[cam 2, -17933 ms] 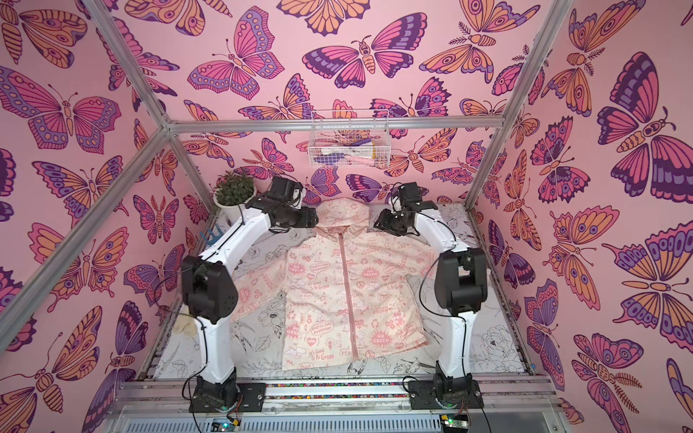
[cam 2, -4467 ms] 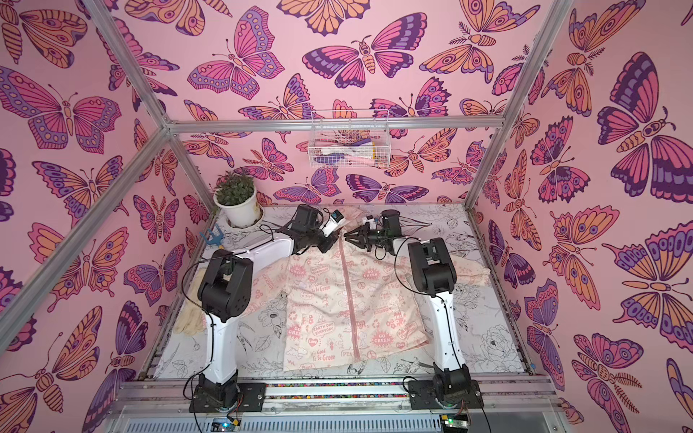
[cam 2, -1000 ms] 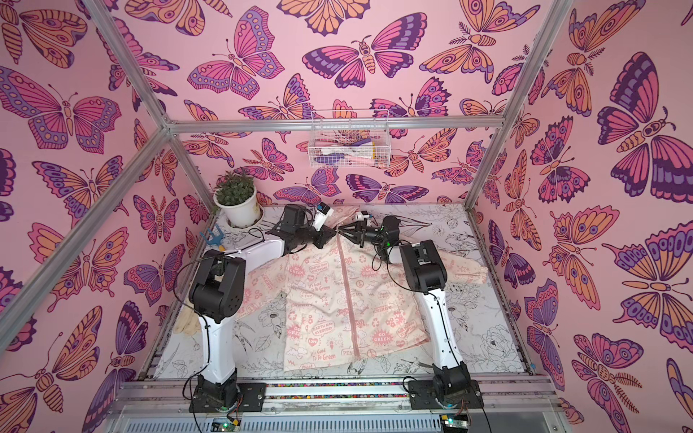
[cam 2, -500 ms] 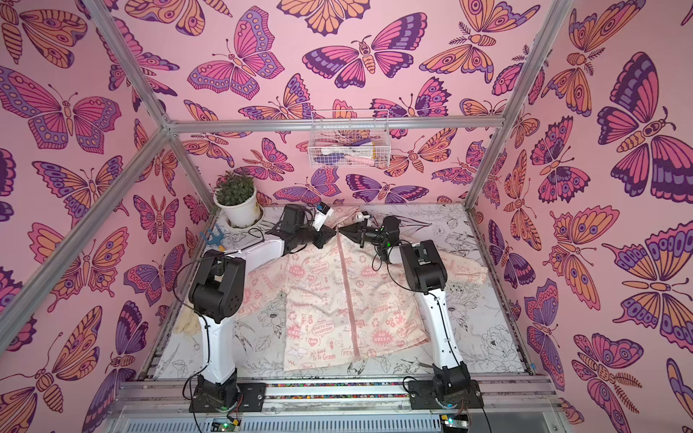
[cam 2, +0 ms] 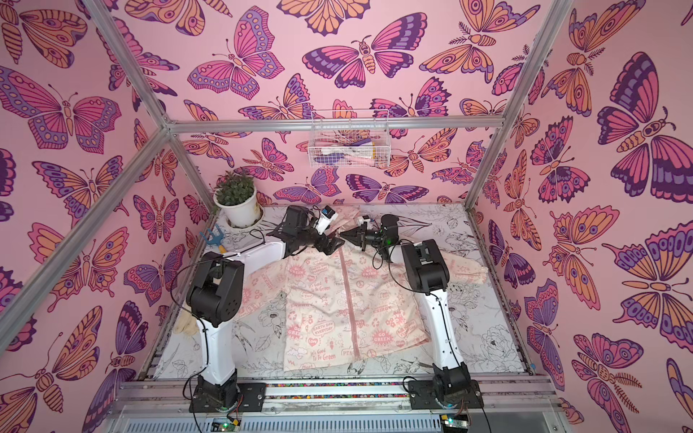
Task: Unzip the jacket
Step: Unzip the zipper on the jacket.
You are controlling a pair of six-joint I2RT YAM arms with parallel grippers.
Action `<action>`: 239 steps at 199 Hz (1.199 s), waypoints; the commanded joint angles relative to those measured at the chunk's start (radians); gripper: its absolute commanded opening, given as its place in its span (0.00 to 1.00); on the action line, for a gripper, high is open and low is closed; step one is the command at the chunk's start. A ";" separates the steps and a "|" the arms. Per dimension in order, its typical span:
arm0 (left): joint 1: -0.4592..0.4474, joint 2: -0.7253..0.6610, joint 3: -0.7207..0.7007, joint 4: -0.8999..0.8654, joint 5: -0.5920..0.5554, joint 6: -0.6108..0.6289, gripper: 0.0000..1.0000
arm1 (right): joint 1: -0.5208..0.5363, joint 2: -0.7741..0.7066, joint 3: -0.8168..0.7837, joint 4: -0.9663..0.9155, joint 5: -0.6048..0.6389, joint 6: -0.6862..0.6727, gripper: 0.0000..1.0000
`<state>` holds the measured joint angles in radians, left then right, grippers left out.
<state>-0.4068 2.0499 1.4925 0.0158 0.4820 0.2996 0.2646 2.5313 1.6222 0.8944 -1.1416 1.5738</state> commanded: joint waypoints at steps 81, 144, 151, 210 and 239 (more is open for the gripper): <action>0.028 0.173 0.343 -0.414 0.109 0.081 0.58 | -0.013 -0.092 -0.007 -0.146 -0.017 -0.156 0.00; 0.028 0.230 0.422 -0.560 0.111 0.104 0.53 | -0.013 -0.110 -0.017 -0.223 -0.016 -0.224 0.00; 0.028 0.232 0.423 -0.560 0.112 0.099 0.49 | -0.013 -0.116 -0.019 -0.240 -0.017 -0.238 0.00; 0.026 0.310 0.560 -0.649 0.138 0.062 0.33 | -0.013 -0.126 -0.016 -0.278 -0.018 -0.268 0.00; 0.026 0.329 0.584 -0.661 0.136 0.049 0.36 | -0.012 -0.135 -0.019 -0.307 -0.017 -0.291 0.00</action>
<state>-0.3817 2.3478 2.0464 -0.5911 0.5957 0.3614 0.2550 2.4535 1.6108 0.6201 -1.1431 1.3277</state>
